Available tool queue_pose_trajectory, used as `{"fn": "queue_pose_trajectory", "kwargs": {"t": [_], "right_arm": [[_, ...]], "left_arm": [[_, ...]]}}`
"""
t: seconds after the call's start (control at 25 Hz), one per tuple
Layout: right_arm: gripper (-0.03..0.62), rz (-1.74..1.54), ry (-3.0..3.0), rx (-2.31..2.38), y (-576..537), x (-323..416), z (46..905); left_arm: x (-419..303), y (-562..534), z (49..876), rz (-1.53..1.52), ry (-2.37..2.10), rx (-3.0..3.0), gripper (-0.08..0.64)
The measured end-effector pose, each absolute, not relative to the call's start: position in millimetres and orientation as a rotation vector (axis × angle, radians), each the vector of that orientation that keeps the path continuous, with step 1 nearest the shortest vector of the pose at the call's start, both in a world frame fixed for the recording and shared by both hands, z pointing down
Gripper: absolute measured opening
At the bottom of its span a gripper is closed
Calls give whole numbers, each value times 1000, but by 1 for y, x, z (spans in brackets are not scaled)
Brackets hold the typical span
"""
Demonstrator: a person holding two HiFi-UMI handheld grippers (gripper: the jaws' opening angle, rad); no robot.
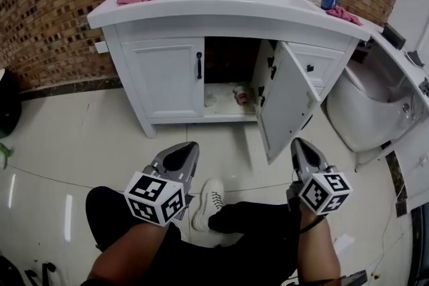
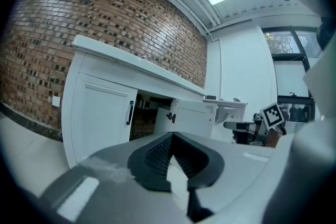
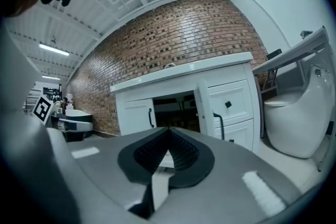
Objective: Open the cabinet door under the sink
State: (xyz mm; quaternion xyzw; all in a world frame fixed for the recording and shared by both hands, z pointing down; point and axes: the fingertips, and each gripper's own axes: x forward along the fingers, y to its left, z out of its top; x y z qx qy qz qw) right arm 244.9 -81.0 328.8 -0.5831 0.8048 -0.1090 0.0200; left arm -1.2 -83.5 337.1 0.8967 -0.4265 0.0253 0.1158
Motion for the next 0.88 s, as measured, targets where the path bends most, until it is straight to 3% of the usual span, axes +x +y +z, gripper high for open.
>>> {"fn": "queue_pose_trajectory", "kwargs": {"t": [0.32,0.88], "right_arm": [[8,-393,2702,-1573,-35,156,324],[8,-309,2787,-1570,13,129,334]], "left_arm": [[-25,-43,339,-6,-1243,2571,2],[-30,-9,340,43,-1249,2615,2]]}}
